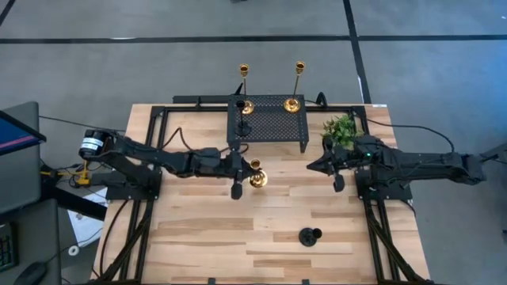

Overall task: Pick & Place candle stick holders
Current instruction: Put the gold candle holder on the shelf

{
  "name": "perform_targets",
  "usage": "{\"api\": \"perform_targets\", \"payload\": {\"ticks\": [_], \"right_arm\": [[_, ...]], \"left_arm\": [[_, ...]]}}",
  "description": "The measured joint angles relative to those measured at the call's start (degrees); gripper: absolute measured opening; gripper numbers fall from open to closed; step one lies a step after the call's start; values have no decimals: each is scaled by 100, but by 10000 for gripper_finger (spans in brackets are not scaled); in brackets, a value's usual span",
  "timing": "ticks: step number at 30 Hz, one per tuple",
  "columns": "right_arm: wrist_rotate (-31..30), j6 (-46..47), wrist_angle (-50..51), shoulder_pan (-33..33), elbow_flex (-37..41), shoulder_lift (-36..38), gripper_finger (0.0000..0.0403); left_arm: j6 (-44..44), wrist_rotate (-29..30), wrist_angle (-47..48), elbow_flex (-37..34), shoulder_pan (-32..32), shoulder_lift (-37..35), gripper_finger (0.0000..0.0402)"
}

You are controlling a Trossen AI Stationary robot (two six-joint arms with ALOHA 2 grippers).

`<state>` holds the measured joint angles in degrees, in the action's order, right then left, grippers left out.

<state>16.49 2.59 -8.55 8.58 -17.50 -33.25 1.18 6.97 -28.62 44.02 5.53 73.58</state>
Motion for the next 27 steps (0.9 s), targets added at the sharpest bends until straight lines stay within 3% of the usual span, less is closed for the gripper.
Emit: {"api": "perform_targets", "payload": {"ticks": [8,19,27], "right_arm": [[0,-9,-1484,0,0,-1427,9],[-46,234,-3424,0,-75,-3213,139],[-14,203,-3544,-224,-822,-4281,174]], "left_arm": [[-17,-433,-29,133,-119,0,15],[3,-425,36,216,-121,0,15],[5,-425,18,211,-121,48,15]]}}
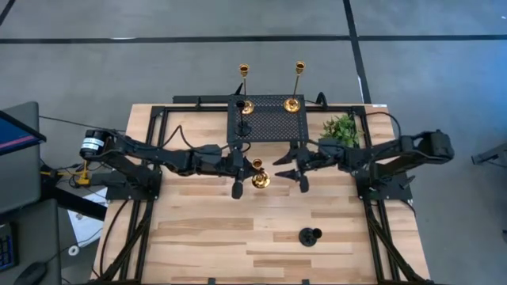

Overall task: Pick & Place candle stick holders
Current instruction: Put the gold candle holder on the shelf

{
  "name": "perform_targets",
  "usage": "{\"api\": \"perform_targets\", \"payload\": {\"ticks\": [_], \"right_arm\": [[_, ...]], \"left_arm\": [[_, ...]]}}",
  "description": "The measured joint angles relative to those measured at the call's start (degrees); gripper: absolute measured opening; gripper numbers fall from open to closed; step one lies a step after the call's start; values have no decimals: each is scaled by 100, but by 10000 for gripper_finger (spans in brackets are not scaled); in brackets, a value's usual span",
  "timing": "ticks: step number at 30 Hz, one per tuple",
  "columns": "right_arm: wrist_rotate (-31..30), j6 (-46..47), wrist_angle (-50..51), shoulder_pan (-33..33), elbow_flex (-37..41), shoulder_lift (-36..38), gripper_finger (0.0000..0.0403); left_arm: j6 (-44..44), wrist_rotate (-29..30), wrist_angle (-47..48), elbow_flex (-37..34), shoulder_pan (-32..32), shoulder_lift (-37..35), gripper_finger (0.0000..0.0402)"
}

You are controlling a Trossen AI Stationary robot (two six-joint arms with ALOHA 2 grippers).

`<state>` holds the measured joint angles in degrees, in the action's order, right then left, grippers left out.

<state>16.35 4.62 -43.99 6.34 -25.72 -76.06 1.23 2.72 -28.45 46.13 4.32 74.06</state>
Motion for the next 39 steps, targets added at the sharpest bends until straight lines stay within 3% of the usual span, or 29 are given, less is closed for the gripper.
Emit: {"api": "perform_targets", "payload": {"ticks": [13,23,39], "right_arm": [[32,-51,19,-338,-934,-1130,151],[32,-24,18,-419,-1259,-1420,130],[14,-71,-23,-417,-1267,-1420,8]], "left_arm": [[0,2,17,0,0,0,15],[1,23,59,1,0,0,15],[-31,-16,57,0,2,0,15]]}}
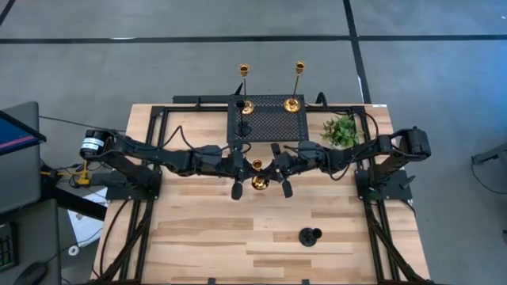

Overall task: Pick & Place candle stick holders
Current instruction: Put the gold candle holder on the shelf

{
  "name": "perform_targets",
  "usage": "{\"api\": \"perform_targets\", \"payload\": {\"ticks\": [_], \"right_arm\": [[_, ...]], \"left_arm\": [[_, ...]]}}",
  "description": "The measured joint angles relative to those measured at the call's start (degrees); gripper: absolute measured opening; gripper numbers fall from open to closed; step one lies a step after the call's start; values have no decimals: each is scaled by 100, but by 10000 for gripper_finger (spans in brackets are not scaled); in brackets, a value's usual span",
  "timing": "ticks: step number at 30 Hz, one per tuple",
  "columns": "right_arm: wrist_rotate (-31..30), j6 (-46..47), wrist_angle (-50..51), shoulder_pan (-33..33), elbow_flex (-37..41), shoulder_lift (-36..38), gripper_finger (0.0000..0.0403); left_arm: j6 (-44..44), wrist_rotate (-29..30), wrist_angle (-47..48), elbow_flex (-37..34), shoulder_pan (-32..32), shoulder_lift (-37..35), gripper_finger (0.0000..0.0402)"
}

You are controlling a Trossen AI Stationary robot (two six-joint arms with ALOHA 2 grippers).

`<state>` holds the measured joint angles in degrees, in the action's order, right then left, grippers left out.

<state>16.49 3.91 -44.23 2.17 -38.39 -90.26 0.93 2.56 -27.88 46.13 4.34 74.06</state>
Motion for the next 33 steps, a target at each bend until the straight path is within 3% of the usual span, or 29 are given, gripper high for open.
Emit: {"api": "perform_targets", "payload": {"ticks": [33], "right_arm": [[17,23,-128,0,-2,-2,0]], "left_arm": [[36,49,1,0,0,4,46]]}}
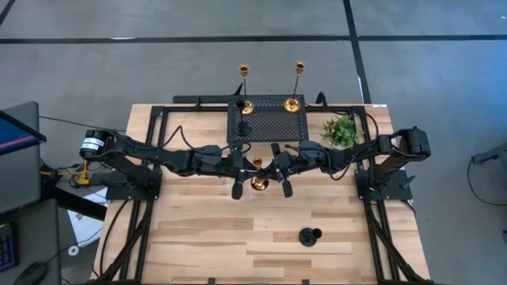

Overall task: Pick & Place candle stick holders
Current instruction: Put the gold candle holder on the shelf

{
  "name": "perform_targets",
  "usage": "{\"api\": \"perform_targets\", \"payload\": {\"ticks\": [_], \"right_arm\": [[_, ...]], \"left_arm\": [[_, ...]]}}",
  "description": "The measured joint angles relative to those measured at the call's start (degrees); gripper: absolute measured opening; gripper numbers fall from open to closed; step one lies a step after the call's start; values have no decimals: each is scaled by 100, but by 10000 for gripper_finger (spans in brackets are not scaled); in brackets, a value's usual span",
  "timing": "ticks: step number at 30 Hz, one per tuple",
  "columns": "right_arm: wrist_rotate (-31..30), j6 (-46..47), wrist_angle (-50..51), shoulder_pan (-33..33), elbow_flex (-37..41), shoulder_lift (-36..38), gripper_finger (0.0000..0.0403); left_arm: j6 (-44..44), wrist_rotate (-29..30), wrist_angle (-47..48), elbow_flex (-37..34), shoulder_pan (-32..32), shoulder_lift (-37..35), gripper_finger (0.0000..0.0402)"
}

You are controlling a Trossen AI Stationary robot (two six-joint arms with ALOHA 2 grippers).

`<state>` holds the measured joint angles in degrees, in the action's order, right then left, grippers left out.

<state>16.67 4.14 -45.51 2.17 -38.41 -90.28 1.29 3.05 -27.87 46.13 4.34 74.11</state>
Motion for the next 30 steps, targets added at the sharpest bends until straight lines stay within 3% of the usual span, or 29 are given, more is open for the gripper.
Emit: {"api": "perform_targets", "payload": {"ticks": [9,17,23,30], "right_arm": [[39,-104,194,61,22,37,0],[4,-173,228,105,358,619,0],[-199,-264,443,231,669,1139,0],[-566,-429,446,486,785,1437,0]], "left_arm": [[15,35,-4,0,-7,0,76],[43,127,70,-2,-7,-101,126],[187,138,912,-4,-7,-891,140],[-23,133,1906,-4,56,-1690,123]]}}
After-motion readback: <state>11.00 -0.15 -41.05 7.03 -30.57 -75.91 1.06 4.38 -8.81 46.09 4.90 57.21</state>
